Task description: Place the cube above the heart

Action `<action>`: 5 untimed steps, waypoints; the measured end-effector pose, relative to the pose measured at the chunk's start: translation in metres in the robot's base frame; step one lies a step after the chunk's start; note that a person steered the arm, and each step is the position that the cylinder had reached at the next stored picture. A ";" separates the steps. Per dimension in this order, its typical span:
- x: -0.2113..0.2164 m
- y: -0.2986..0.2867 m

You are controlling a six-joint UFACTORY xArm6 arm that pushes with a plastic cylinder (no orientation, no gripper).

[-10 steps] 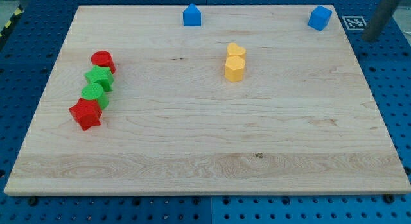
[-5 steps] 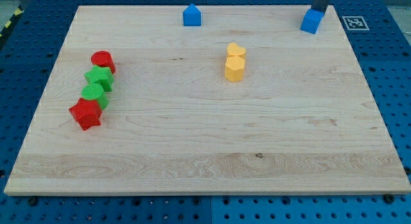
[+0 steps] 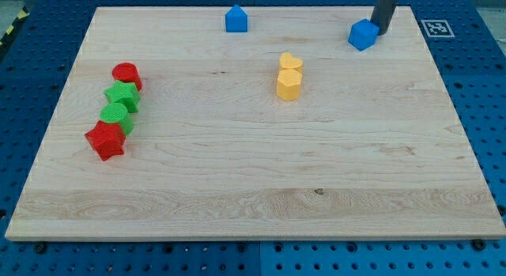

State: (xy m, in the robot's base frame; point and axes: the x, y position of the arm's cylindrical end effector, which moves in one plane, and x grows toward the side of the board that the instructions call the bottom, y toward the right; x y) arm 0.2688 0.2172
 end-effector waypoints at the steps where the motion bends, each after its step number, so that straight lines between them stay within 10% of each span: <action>1: 0.010 -0.001; 5: 0.019 -0.011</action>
State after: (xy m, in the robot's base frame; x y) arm 0.2879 0.2064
